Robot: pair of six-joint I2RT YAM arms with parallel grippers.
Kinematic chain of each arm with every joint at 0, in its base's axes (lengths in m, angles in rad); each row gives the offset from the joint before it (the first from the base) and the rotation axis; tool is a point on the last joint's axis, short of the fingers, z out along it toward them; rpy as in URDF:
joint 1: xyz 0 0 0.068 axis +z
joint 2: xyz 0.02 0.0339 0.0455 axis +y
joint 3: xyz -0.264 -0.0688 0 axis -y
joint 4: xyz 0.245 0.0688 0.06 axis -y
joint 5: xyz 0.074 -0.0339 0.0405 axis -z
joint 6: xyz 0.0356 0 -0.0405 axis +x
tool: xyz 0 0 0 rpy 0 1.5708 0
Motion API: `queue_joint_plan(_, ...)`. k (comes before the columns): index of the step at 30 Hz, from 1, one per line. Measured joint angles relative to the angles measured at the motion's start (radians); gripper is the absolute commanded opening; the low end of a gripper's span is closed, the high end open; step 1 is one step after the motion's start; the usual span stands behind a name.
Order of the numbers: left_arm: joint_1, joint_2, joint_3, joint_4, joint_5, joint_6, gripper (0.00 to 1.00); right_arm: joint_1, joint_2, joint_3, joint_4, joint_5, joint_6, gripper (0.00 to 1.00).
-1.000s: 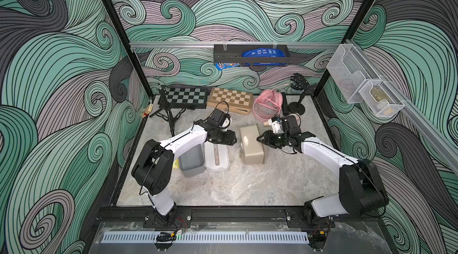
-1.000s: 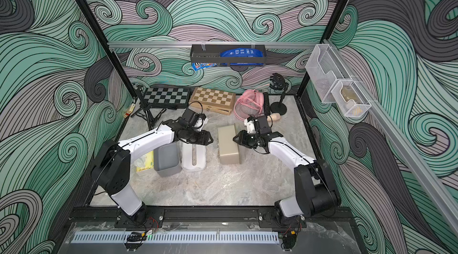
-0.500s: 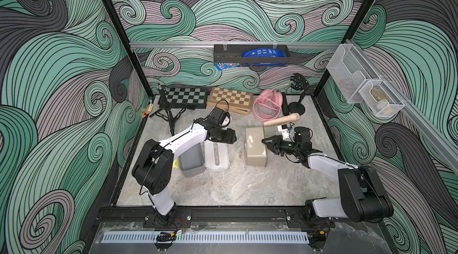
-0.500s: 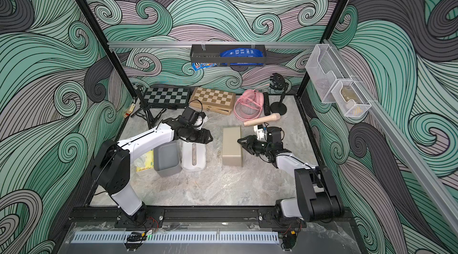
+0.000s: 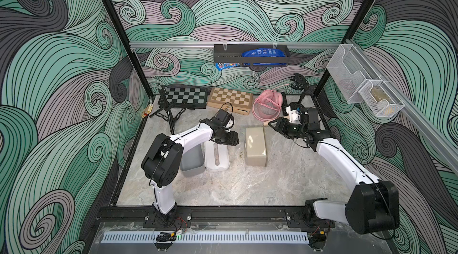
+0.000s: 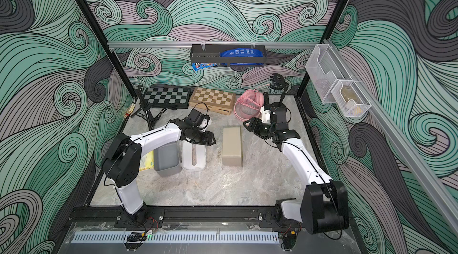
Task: Put the tissue paper into the tissue box
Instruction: Adjust the tissue box at the center of the board.
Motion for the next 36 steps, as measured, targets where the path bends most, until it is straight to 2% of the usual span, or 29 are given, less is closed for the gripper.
queue_joint_plan(5, -0.018, 0.009, 0.019, 0.009, 0.001, 0.0, 0.62, 0.061, 0.049, -0.02, -0.135, 0.222, -0.043, 0.62)
queue_joint_plan(10, -0.022, 0.009, 0.034, 0.012, 0.001, 0.0, 0.62, 0.084, -0.026, -0.134, -0.19, 0.31, -0.027, 0.61)
queue_joint_plan(14, -0.025, 0.01, 0.04, 0.009, 0.0, 0.0, 0.62, 0.094, -0.094, -0.072, -0.184, 0.307, -0.019, 0.53)
queue_joint_plan(21, -0.026, 0.01, 0.039, 0.009, -0.001, -0.001, 0.62, 0.21, -0.02, -0.021, -0.143, 0.247, -0.01, 0.43)
queue_joint_plan(24, -0.026, 0.01, 0.038, 0.01, -0.003, -0.002, 0.62, 0.214, 0.019, -0.021, -0.147, 0.238, -0.011, 0.41)
queue_joint_plan(31, -0.026, 0.01, 0.024, 0.013, -0.009, -0.008, 0.62, 0.213, 0.058, -0.021, -0.141, 0.209, -0.016, 0.28)
queue_joint_plan(36, -0.026, 0.008, 0.02, 0.015, -0.019, -0.01, 0.62, 0.213, 0.066, -0.026, -0.129, 0.183, -0.017, 0.22)
